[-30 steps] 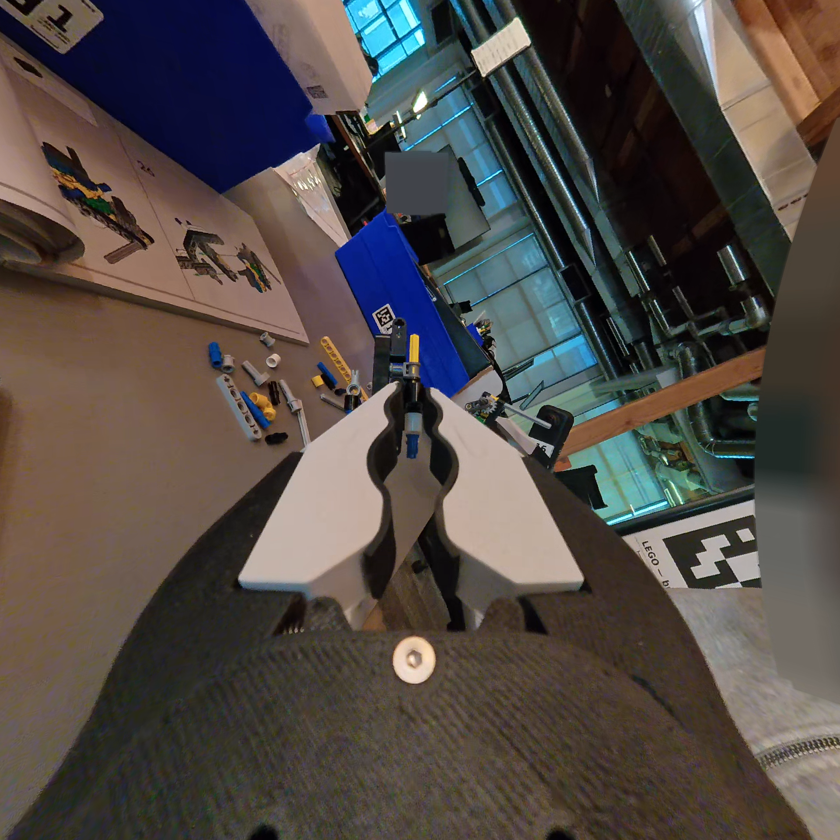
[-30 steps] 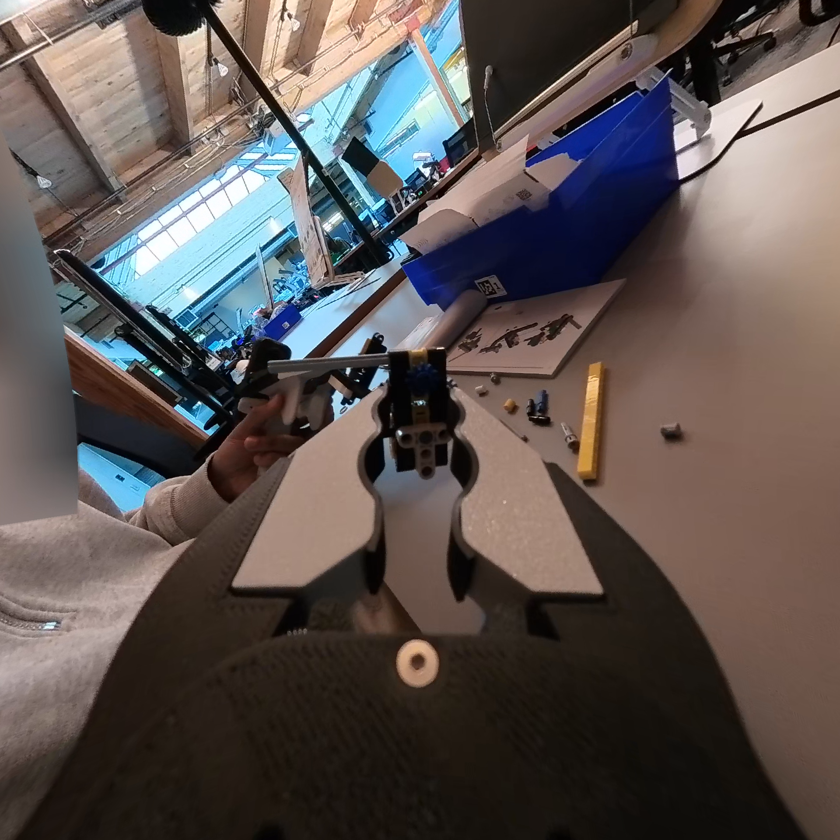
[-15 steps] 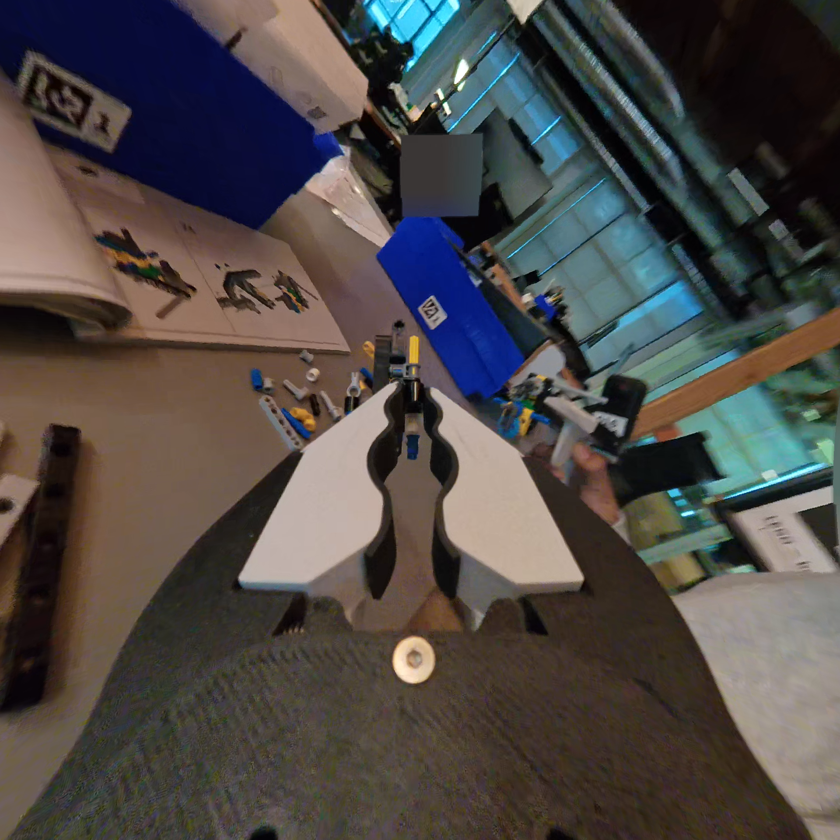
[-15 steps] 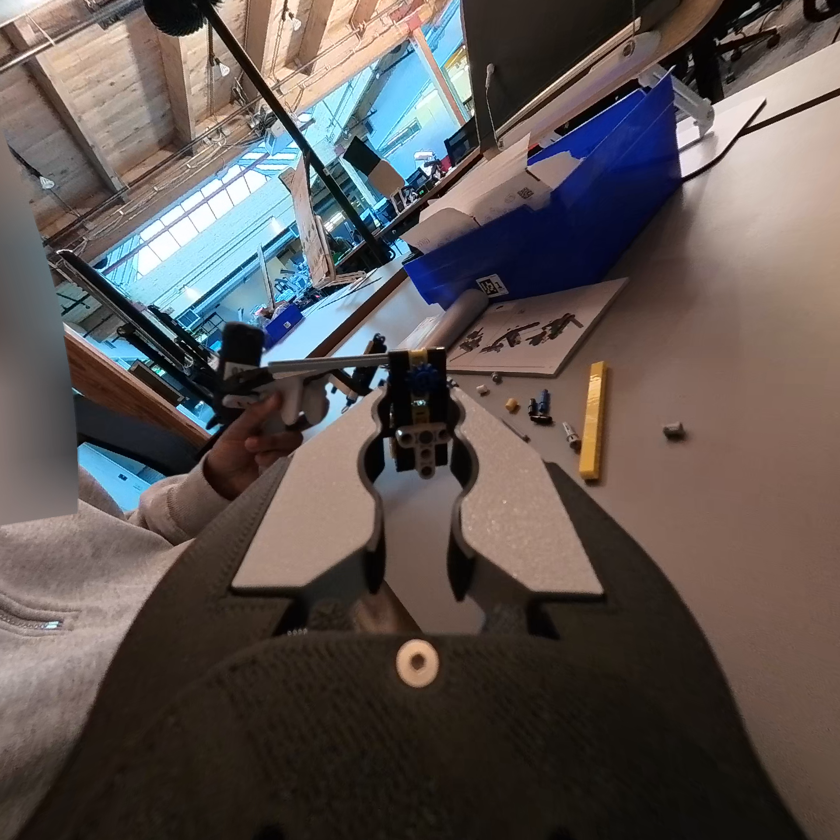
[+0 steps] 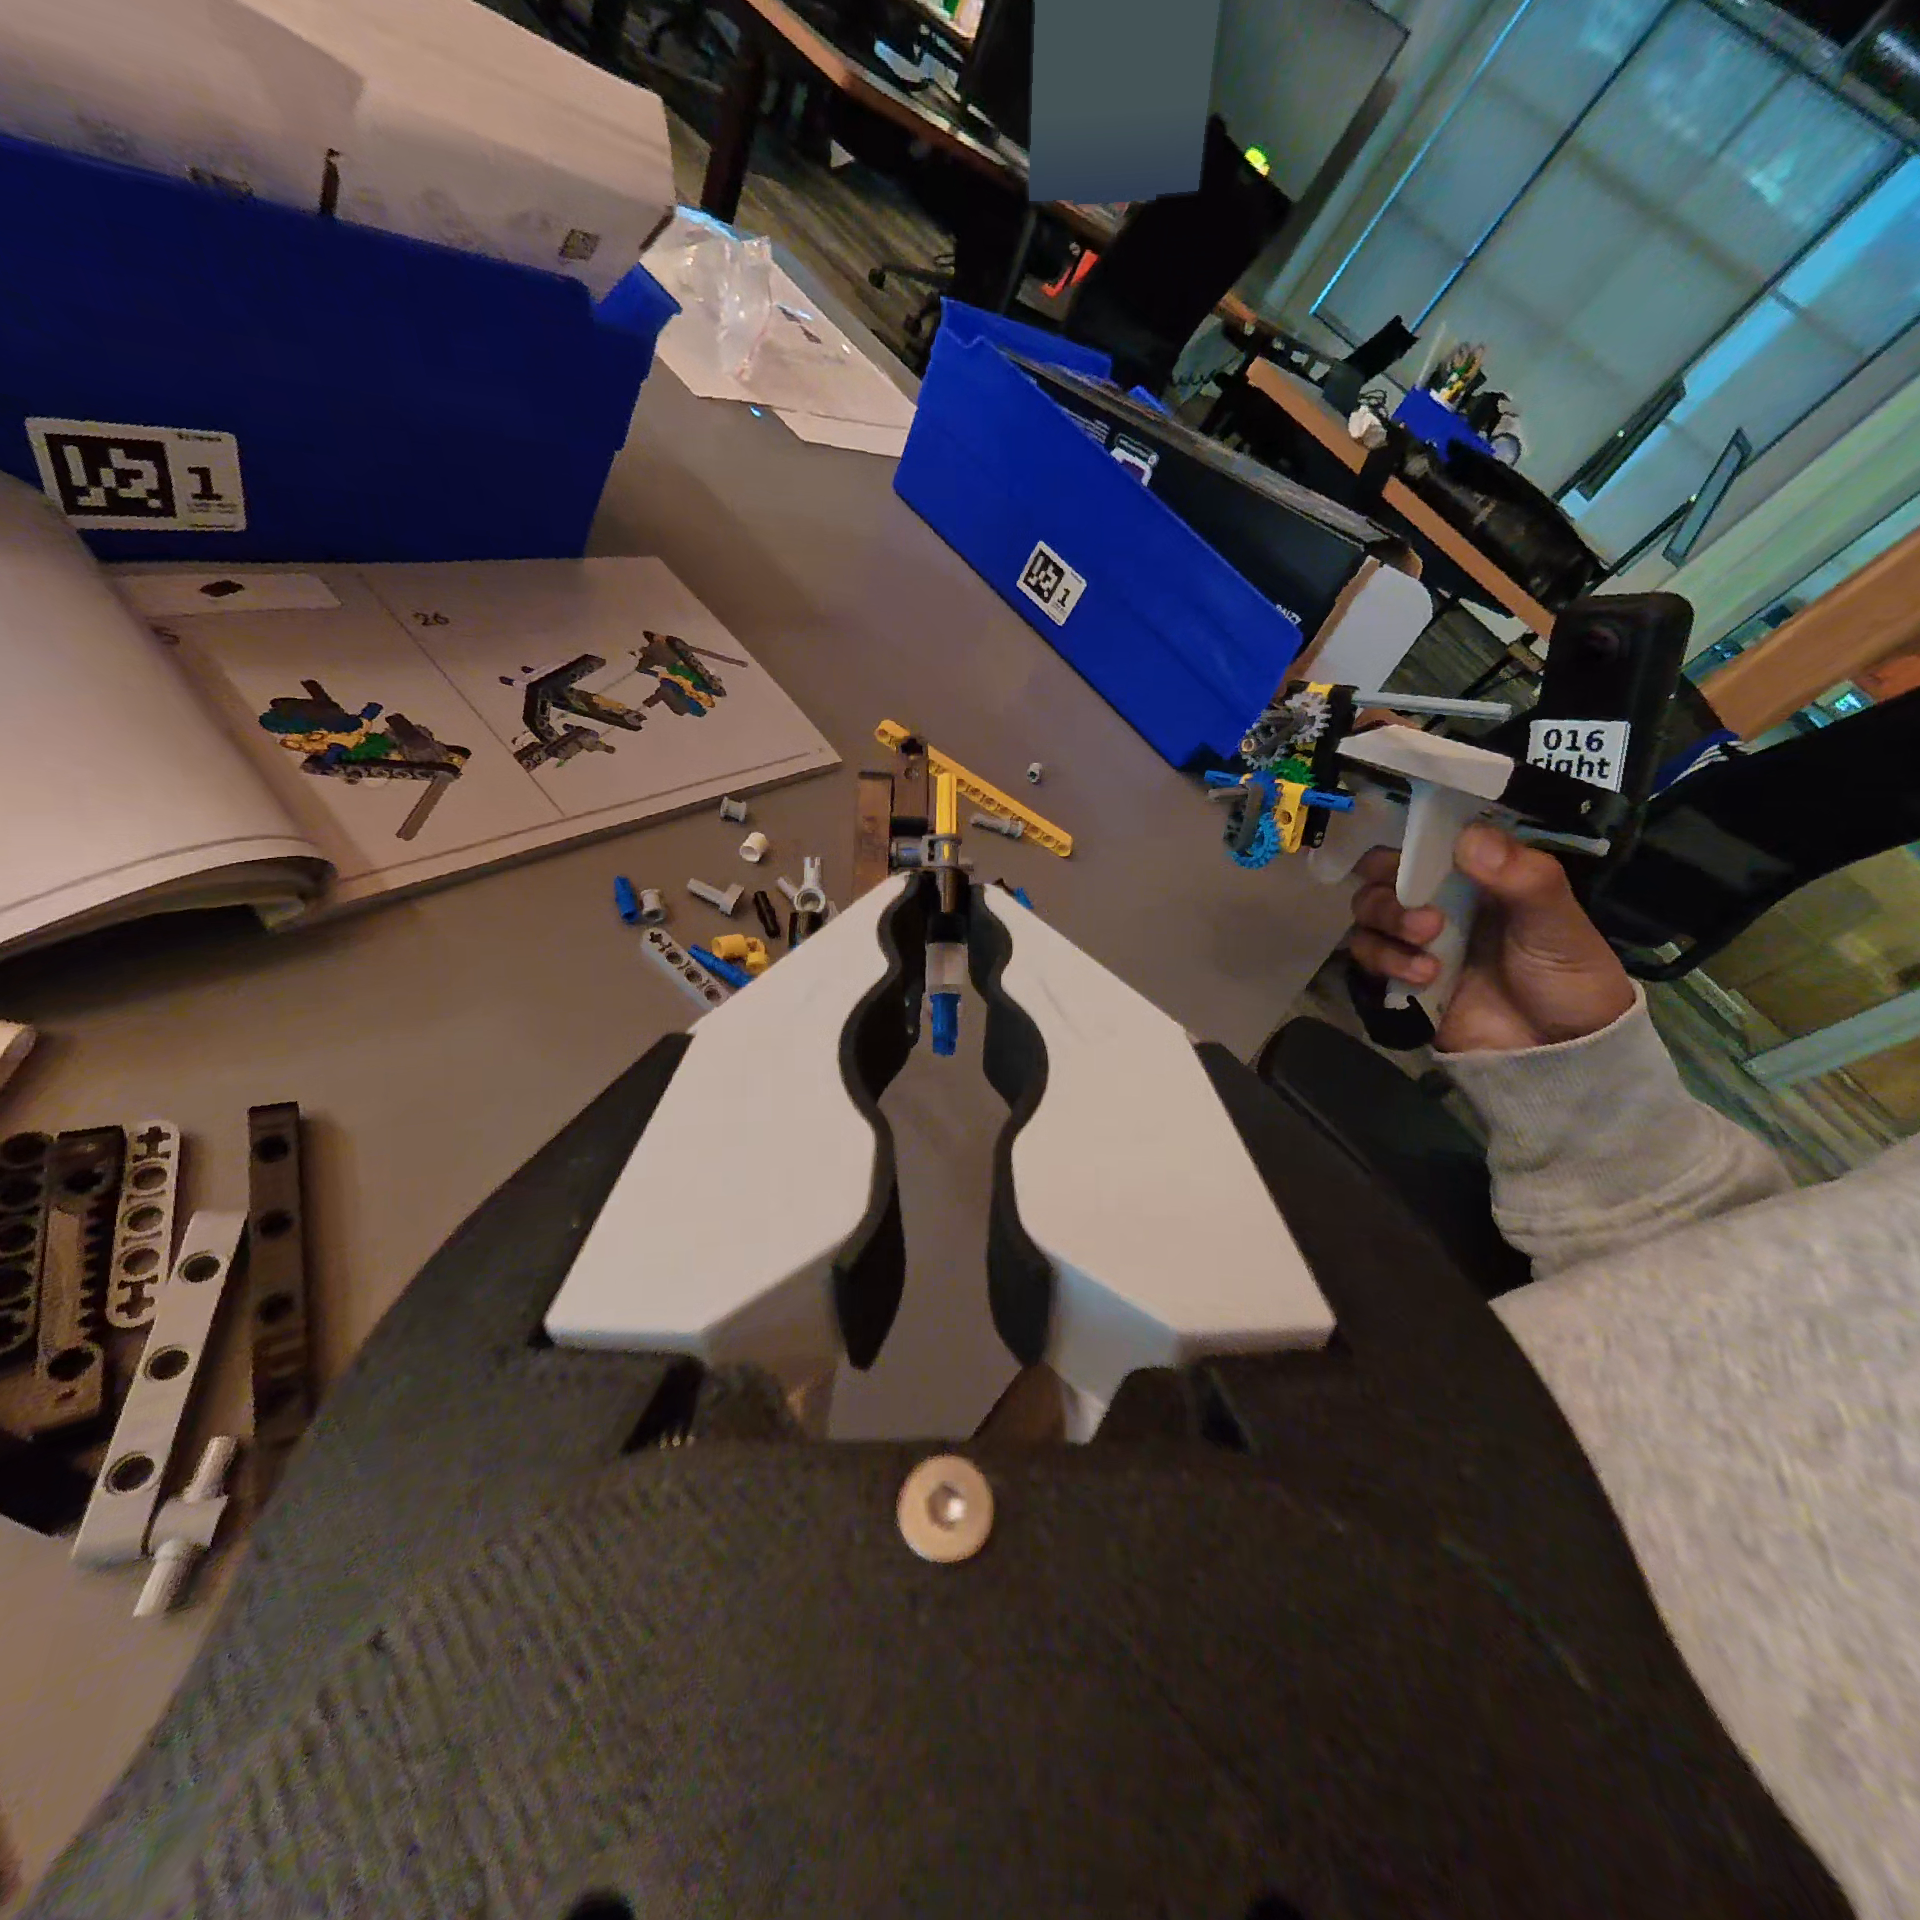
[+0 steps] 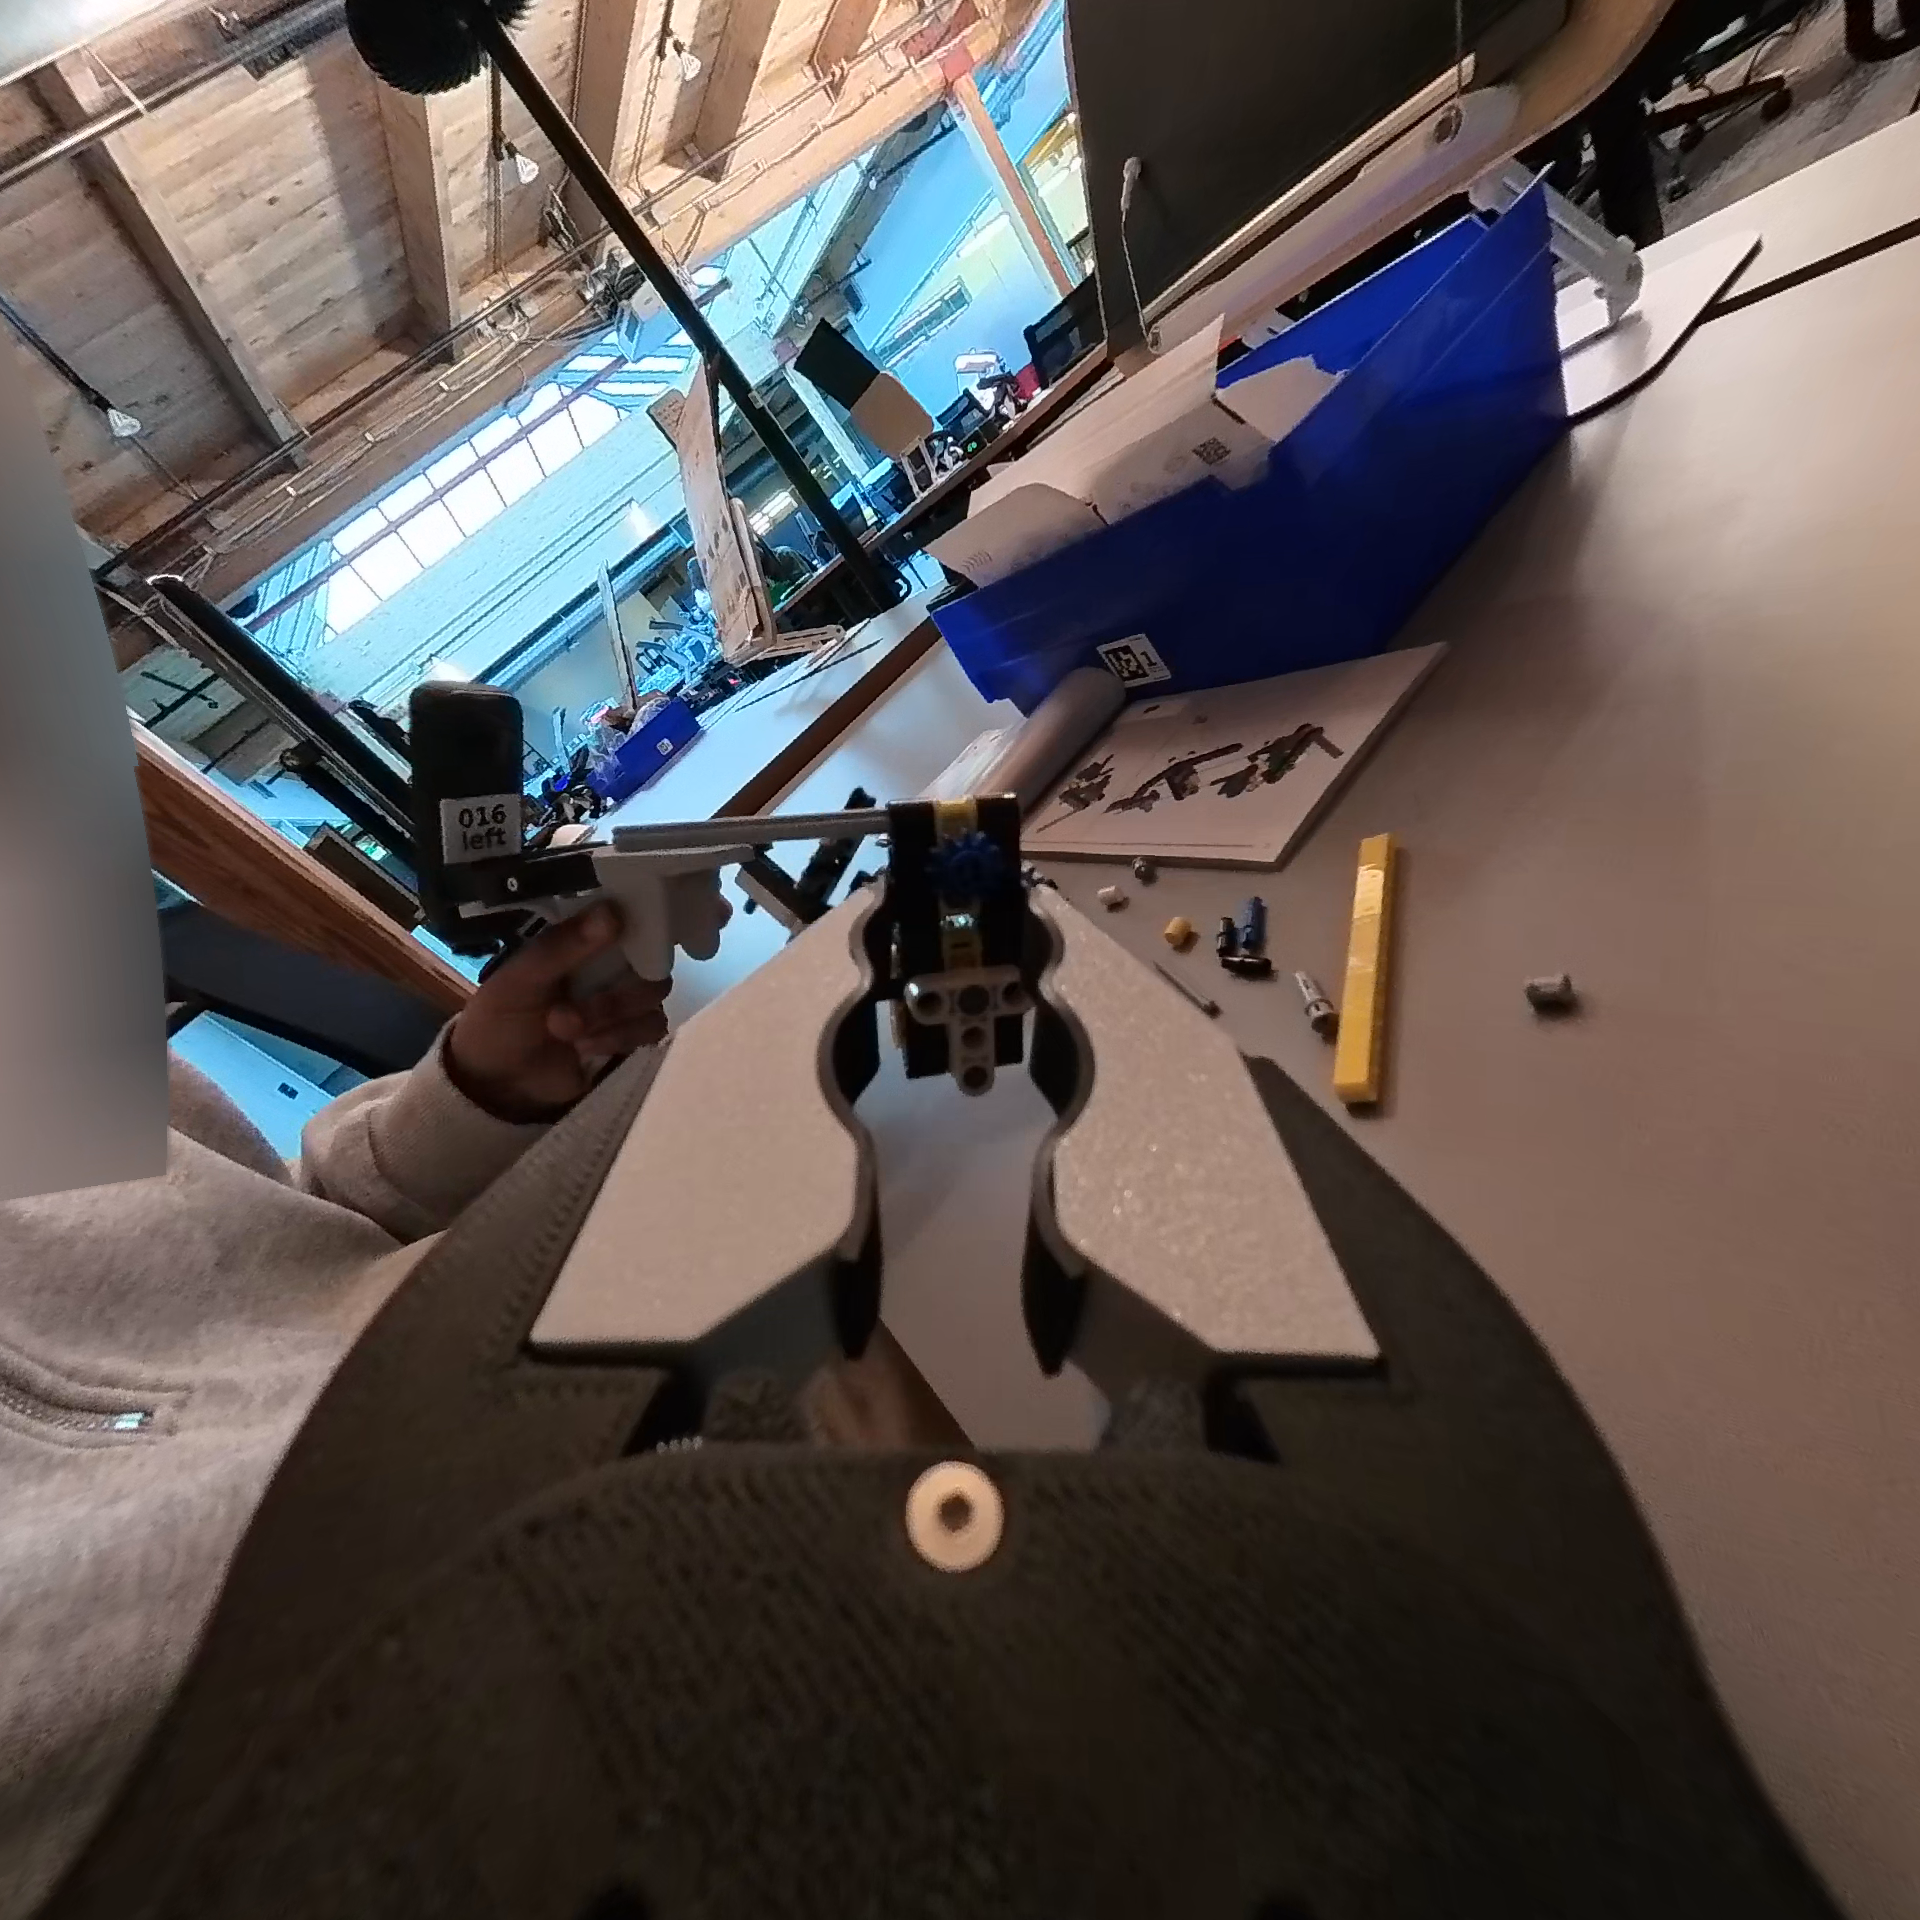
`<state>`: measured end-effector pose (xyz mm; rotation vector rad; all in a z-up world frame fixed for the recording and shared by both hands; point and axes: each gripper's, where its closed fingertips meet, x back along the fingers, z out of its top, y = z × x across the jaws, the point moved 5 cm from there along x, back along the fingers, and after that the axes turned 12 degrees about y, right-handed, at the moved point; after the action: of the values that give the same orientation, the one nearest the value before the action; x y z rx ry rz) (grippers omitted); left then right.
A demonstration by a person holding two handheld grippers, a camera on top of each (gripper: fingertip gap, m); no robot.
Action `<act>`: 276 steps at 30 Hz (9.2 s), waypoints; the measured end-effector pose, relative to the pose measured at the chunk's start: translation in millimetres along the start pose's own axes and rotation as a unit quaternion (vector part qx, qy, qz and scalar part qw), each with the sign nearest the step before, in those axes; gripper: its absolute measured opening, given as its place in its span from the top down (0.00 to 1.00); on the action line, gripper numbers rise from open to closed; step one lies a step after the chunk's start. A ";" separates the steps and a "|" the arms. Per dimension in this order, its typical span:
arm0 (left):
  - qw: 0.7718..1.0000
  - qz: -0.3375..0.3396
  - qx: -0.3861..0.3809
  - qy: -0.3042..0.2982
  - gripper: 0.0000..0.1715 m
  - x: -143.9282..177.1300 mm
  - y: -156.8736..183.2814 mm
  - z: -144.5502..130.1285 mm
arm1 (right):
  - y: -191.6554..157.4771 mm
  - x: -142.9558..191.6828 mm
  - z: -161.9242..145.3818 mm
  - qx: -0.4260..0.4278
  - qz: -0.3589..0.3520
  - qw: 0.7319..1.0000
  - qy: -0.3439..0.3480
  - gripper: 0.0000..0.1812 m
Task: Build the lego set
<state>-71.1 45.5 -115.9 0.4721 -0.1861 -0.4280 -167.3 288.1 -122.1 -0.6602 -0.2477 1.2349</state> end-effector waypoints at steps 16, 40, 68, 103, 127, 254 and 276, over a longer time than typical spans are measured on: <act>0.866 -0.241 -0.003 -0.438 0.98 -43.0 -8.0 8.0 | -8.5 1.8 6.3 0.006 0.011 1.000 0.011 0.88; 0.723 -0.318 -0.036 -0.612 0.81 -88.0 -9.0 -46.8 | -8.8 9.6 15.4 -0.002 0.018 0.999 0.031 0.88; 0.955 -0.290 0.049 -0.046 0.75 16.8 -12.7 -29.3 | -26.2 -32.3 -33.2 -0.038 0.103 0.994 0.007 0.88; 0.962 -0.248 0.104 0.052 0.75 14.8 -31.4 -11.7 | -24.1 -28.8 -37.5 -0.027 0.087 0.996 0.010 0.88; 0.910 -0.201 -0.356 -0.071 0.73 18.0 16.1 -41.9 | -17.7 -42.2 -43.4 -0.053 0.097 0.994 -0.015 0.88; 0.901 -0.345 -0.259 -0.037 0.88 23.6 15.5 -14.5 | -62.5 -93.1 -64.5 -0.251 0.138 0.950 -0.125 0.88; 0.899 -0.369 -0.234 0.015 0.87 31.5 16.6 -8.3 | -62.4 -106.8 -57.8 -0.247 0.127 0.949 -0.148 0.88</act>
<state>-34.8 48.3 -112.9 0.0516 0.1408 -1.1810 -123.6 159.1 -112.9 -0.9571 -0.7602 1.5368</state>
